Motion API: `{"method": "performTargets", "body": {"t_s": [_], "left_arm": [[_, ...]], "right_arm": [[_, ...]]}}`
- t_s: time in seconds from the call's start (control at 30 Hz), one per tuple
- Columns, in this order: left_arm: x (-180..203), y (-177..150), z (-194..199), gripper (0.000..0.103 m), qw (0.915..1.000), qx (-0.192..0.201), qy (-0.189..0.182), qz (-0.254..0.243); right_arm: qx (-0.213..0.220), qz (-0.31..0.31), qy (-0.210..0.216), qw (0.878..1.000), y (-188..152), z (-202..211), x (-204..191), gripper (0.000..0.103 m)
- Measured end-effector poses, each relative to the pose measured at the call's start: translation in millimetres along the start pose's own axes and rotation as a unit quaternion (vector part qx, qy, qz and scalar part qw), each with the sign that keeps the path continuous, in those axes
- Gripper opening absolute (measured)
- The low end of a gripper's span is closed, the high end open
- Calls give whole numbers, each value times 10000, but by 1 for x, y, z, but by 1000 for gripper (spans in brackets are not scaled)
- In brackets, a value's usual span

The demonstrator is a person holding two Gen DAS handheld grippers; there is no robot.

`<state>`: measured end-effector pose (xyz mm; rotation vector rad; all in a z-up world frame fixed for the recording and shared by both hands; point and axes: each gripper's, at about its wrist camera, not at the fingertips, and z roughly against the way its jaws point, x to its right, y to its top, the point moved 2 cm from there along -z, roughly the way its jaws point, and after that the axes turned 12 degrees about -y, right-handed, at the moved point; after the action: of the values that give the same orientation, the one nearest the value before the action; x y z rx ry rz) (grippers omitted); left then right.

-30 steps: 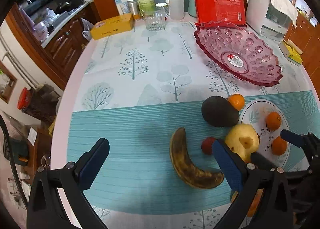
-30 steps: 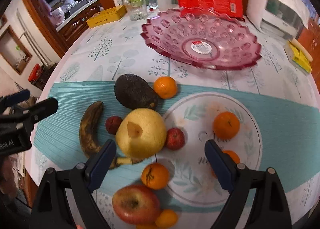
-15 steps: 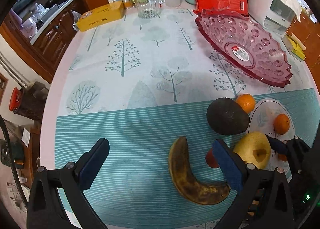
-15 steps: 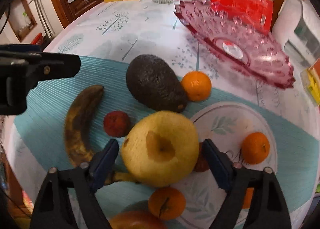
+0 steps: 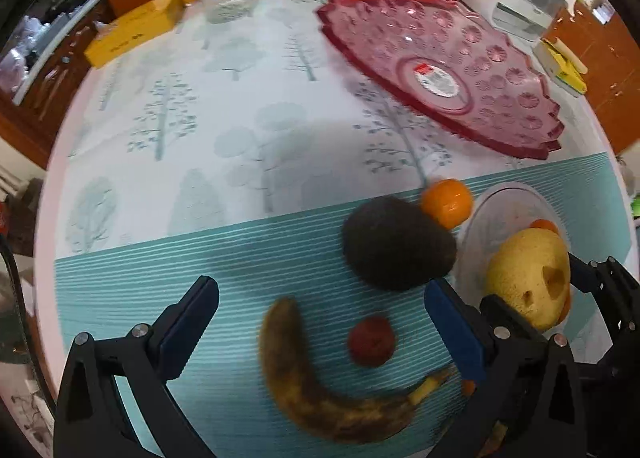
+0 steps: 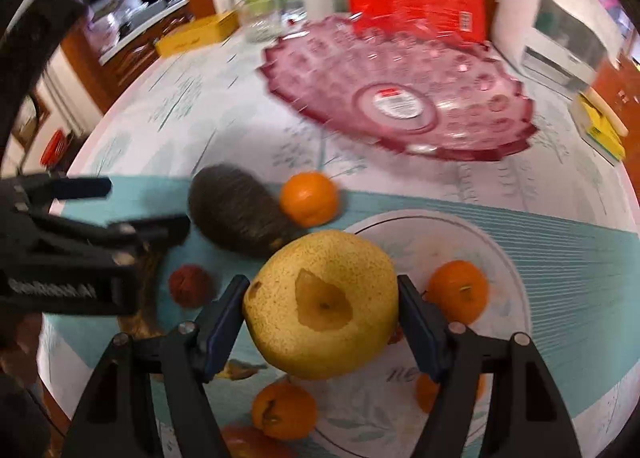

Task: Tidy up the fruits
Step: 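Carry the pear and avocado into the pink glass bowl with both grippers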

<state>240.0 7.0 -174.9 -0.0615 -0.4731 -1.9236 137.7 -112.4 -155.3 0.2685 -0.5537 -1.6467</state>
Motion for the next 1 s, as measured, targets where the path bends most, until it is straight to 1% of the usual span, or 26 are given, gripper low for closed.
{"method": "performTargets", "body": {"t_s": [0.13, 0.3, 0.43, 0.47, 0.57, 0.67, 0.87, 1.0], "left_arm": [[7, 10, -17, 102, 9992, -135, -380, 28], [13, 15, -42, 102, 9967, -409, -695, 58], [15, 17, -61, 93, 9934, -617, -938, 223], [17, 18, -62, 90, 9936, -526, -981, 166], [26, 20, -65, 81, 9953, -455, -858, 20], [29, 20, -62, 80, 9958, -429, -811, 33], [26, 12, -56, 80, 9965, -438, -682, 177], [30, 2, -38, 79, 9983, -353, -465, 34]], "right_arm": [[98, -179, -154, 9997, 2, 2, 12, 73], [112, -384, -142, 9991, -3, 4, 23, 73], [166, -444, -149, 9988, -6, 4, 24, 73], [214, -434, -158, 9987, -8, 5, 24, 73], [242, -439, -160, 9986, -9, 5, 23, 73], [308, -388, -226, 9985, -11, 7, 22, 73], [335, -346, -213, 9986, -14, 9, 23, 73], [411, -410, -224, 9981, -16, 16, 29, 73]]}}
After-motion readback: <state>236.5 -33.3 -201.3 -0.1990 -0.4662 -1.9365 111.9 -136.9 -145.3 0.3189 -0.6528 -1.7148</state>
